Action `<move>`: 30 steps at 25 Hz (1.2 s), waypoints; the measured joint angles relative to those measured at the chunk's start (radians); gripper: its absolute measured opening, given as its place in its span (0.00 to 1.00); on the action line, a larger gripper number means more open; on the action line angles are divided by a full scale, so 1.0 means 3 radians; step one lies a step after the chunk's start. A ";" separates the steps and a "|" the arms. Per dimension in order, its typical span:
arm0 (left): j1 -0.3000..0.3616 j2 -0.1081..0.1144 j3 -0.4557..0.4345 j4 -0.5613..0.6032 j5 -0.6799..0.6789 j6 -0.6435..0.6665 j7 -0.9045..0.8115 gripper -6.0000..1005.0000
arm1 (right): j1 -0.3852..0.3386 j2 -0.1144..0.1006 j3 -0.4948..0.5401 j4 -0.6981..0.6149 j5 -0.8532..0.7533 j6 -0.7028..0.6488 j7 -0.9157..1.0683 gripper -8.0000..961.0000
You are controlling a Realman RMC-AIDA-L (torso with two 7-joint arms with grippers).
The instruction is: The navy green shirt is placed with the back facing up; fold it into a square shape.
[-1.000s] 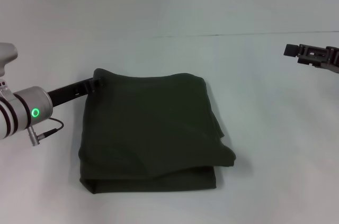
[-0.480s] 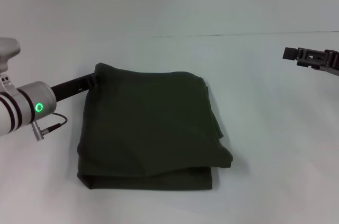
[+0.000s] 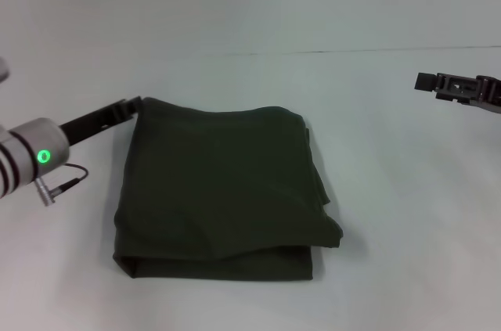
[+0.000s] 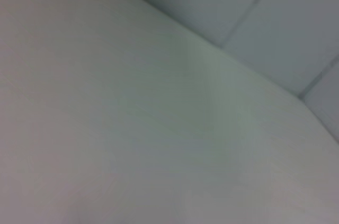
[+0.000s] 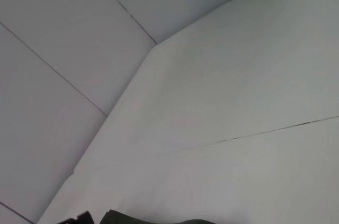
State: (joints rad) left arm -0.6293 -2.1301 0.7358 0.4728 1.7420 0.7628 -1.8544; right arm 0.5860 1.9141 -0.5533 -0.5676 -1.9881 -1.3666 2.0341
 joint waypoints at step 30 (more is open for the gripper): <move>0.0301 -0.0114 0.0708 0.0046 -0.0156 0.1257 0.0516 0.93 | 0.0040 0.0006 0.0001 -0.0001 0.0007 0.0073 0.0020 0.90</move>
State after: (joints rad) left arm -0.5389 -2.1642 0.9483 0.4867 1.6953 1.1399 -1.6996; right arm 0.5979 1.9159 -0.5530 -0.5680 -1.9860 -1.3448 2.0403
